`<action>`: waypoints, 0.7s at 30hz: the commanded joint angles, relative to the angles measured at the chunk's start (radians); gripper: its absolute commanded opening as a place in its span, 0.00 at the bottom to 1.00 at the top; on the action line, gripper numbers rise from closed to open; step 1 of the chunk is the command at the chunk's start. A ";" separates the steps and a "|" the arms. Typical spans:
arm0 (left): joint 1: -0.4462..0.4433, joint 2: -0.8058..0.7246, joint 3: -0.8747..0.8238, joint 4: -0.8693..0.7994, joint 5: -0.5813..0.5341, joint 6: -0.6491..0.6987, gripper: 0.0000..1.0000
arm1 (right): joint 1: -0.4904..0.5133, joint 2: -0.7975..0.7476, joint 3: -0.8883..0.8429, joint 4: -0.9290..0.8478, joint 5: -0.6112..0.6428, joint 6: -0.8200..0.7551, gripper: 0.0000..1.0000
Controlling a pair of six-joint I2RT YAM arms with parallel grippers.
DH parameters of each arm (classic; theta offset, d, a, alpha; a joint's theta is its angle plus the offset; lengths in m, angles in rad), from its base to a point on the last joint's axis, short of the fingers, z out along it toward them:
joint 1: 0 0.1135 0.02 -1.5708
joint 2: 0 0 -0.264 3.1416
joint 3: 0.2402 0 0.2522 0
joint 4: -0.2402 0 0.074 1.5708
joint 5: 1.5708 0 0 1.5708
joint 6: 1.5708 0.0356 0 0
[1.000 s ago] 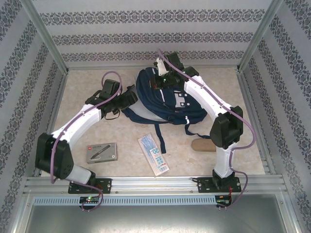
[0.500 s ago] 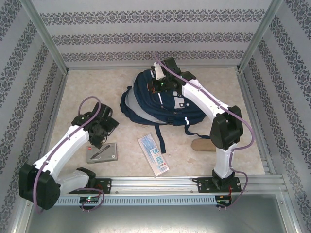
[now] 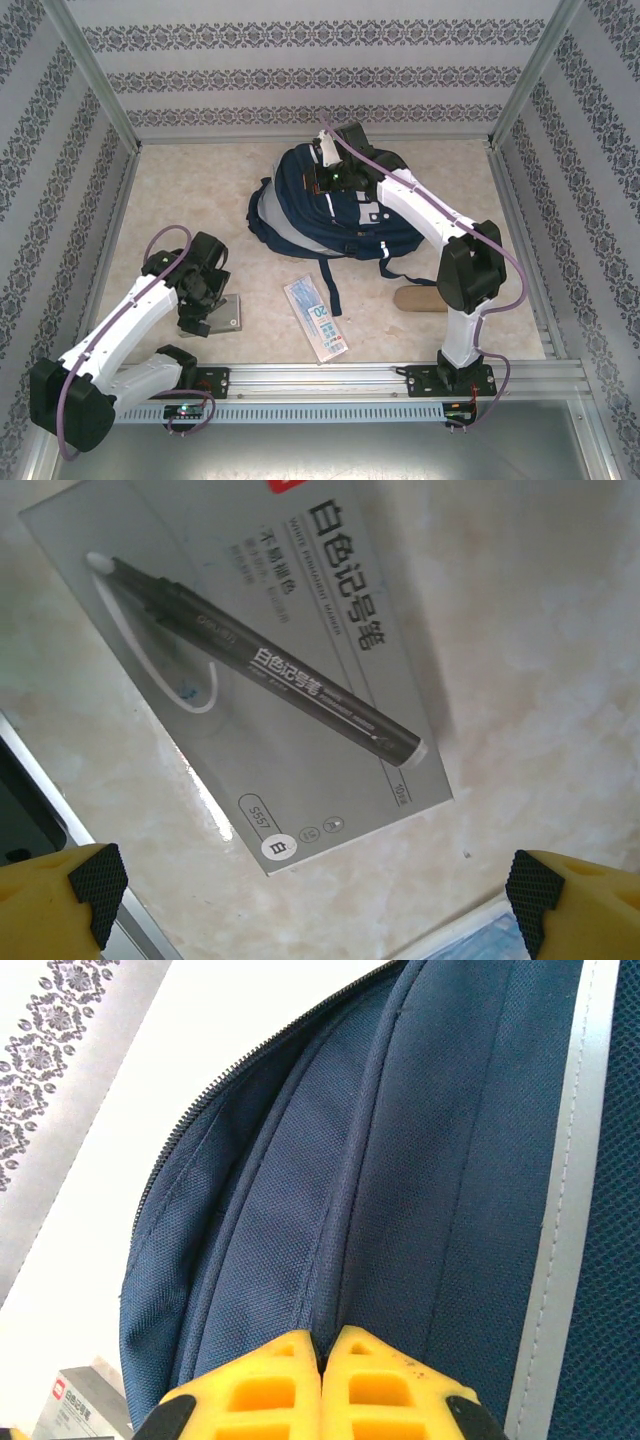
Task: Pack the student bag
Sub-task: Pick up the book from the bottom-left of the table.
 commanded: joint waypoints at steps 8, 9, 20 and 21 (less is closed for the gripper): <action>-0.026 -0.041 -0.159 0.175 -0.030 -0.213 1.00 | 0.024 -0.082 -0.017 0.100 -0.078 0.009 0.00; -0.029 -0.045 -0.166 0.176 -0.053 -0.218 1.00 | 0.024 -0.080 -0.018 0.102 -0.077 0.010 0.00; -0.032 -0.076 -0.289 0.348 -0.104 -0.272 1.00 | 0.024 -0.060 -0.009 0.100 -0.089 0.019 0.00; -0.031 -0.072 -0.284 0.342 -0.115 -0.267 1.00 | 0.024 -0.057 -0.006 0.100 -0.089 0.018 0.00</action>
